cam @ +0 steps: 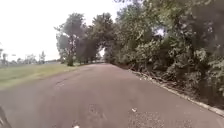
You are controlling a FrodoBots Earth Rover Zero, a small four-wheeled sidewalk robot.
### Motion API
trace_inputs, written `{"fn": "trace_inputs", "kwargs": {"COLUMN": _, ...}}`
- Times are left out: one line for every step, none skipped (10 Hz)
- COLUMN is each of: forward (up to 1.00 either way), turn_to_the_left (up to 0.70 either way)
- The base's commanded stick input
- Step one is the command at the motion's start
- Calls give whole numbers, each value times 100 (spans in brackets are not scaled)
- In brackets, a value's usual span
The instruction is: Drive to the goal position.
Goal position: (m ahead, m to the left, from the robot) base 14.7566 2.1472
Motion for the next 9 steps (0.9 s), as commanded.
{"fn": "trace_inputs", "kwargs": {"forward": 100, "turn_to_the_left": -7}}
{"fn": "trace_inputs", "kwargs": {"forward": 100, "turn_to_the_left": -6}}
{"fn": "trace_inputs", "kwargs": {"forward": 100, "turn_to_the_left": -6}}
{"fn": "trace_inputs", "kwargs": {"forward": 100, "turn_to_the_left": -6}}
{"fn": "trace_inputs", "kwargs": {"forward": 100, "turn_to_the_left": -7}}
{"fn": "trace_inputs", "kwargs": {"forward": 100, "turn_to_the_left": -6}}
{"fn": "trace_inputs", "kwargs": {"forward": 100, "turn_to_the_left": -6}}
{"fn": "trace_inputs", "kwargs": {"forward": 100, "turn_to_the_left": -7}}
{"fn": "trace_inputs", "kwargs": {"forward": 100, "turn_to_the_left": -6}}
